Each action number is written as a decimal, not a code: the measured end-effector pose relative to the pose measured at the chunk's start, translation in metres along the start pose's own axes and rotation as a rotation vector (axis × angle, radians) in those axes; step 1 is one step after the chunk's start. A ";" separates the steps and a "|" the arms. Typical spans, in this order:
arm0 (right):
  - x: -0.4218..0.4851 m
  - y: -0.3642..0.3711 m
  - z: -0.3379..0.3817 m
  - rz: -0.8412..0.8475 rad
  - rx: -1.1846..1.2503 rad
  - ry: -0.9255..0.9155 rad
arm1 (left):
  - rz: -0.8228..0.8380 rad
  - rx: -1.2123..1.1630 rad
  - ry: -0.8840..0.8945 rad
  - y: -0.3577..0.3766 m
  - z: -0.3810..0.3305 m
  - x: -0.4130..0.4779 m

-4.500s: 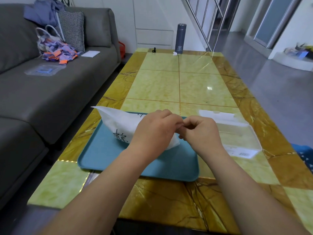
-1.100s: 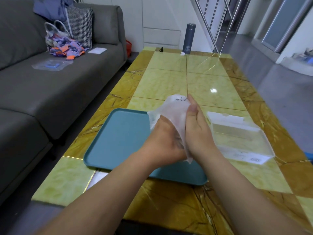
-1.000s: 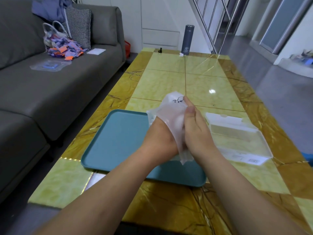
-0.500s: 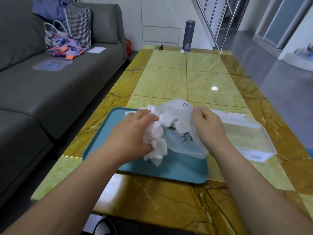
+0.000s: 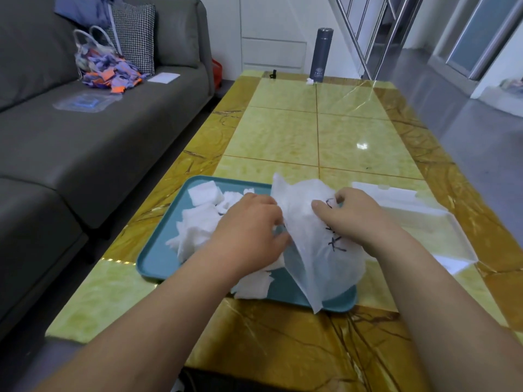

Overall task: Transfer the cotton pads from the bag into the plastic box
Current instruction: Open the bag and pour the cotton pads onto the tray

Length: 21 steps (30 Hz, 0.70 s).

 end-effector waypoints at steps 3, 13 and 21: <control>-0.001 -0.004 -0.003 -0.030 0.160 -0.032 | -0.036 0.009 -0.146 0.001 0.005 0.009; -0.011 -0.019 -0.007 0.089 0.774 0.002 | -0.063 -0.144 0.021 0.011 -0.014 0.035; -0.018 -0.015 0.002 0.289 0.859 -0.067 | -0.186 -0.653 0.008 0.007 -0.030 0.051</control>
Point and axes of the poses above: each hand's wrist, its own x-axis towards the middle knuckle, its own y-axis out of the palm, z = x × y, the point moved 7 cm from there along x, towards the middle knuckle, and after that the axes turned 5 degrees about y, right-handed, at the moved point
